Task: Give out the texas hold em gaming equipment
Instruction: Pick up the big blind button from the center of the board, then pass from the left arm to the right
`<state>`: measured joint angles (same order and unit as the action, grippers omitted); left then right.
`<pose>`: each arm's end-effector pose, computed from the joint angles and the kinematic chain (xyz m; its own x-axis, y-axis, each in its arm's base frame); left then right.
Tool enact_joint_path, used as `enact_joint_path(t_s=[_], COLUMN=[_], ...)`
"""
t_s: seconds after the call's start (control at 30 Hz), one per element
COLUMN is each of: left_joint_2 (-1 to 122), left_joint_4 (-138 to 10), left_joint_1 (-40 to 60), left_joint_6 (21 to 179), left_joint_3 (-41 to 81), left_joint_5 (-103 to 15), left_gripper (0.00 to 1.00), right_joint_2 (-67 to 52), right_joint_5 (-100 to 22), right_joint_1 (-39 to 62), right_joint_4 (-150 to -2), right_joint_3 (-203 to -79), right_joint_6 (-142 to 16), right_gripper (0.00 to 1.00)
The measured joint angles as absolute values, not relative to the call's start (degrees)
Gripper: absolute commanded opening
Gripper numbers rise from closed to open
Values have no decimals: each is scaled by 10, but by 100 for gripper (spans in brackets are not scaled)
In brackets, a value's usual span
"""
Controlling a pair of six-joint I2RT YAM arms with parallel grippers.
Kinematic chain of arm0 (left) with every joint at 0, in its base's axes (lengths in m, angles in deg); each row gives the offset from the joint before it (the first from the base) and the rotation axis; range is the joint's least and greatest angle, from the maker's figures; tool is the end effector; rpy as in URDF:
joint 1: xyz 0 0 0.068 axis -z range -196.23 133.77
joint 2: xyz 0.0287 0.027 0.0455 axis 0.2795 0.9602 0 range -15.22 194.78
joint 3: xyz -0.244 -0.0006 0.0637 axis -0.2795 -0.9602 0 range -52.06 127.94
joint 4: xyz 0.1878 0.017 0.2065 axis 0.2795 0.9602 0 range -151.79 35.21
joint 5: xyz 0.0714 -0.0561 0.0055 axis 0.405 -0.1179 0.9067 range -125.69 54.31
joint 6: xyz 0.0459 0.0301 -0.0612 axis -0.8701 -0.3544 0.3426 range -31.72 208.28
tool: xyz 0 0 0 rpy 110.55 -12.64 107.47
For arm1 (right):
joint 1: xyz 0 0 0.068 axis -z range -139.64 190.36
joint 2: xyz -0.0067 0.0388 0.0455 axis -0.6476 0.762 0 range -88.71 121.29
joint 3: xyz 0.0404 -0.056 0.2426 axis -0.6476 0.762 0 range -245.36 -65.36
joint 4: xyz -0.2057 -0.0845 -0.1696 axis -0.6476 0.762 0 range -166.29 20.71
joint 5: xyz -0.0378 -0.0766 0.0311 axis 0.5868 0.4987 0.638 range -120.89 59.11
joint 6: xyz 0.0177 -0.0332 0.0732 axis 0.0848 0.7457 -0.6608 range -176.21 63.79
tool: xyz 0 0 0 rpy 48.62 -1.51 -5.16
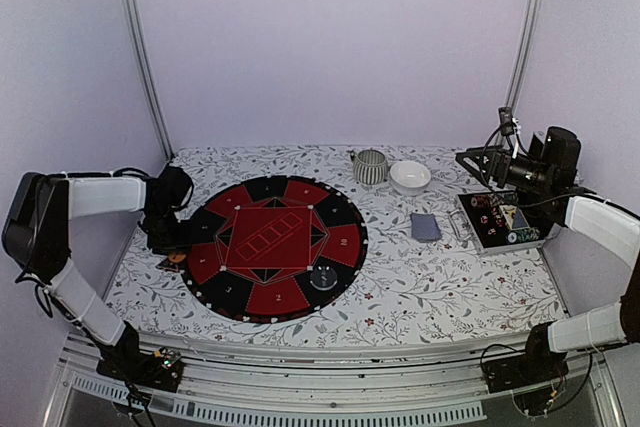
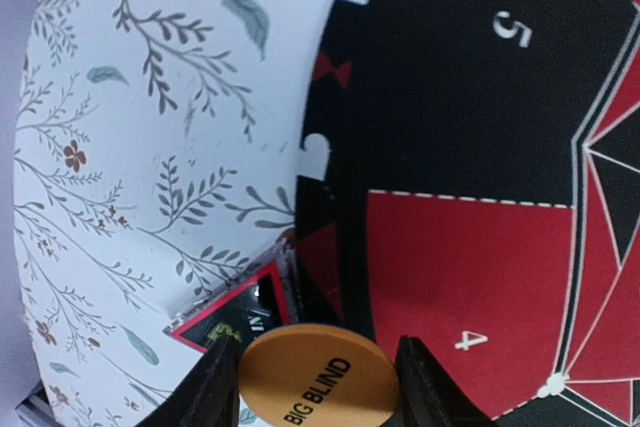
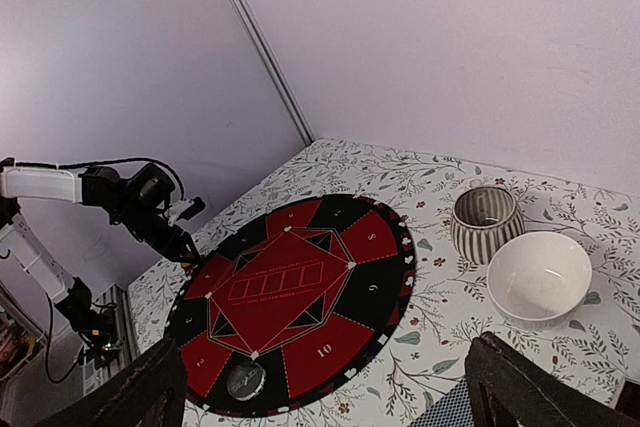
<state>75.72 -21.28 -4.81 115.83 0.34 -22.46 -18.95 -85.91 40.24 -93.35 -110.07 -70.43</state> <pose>0.2929 -0.0424 0.0972 -0.9227 -0.2729 -0.2724 -0.3120 0.9435 0.1115 0.3147 0.0594 0.2677 -0.3343 0.1402 -0.9320 -0.7536 0.5541 0.3537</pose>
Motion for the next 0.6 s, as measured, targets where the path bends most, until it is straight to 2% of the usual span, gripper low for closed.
enact_joint_path(t_s=[0.1, 0.37, 0.5, 0.6], left_joint_2=[757, 752, 739, 732], left_joint_4=[-207, -186, -172, -162], left_joint_1=[-23, 138, 233, 298], left_joint_6=[1143, 1054, 1001, 964], left_joint_3=[19, 102, 158, 197], left_joint_5=[-218, -223, -236, -242], left_gripper=[26, 26, 26, 26], right_joint_2=[-189, -189, -170, -108], right_joint_5=[-859, -843, -808, -792], right_joint_1=[402, 378, 289, 220], right_joint_4=[-933, -916, -903, -905], right_joint_3=[-1101, -1109, -1136, -1176], right_joint_6=[-706, -736, -762, -802], right_gripper=[99, 100, 90, 81])
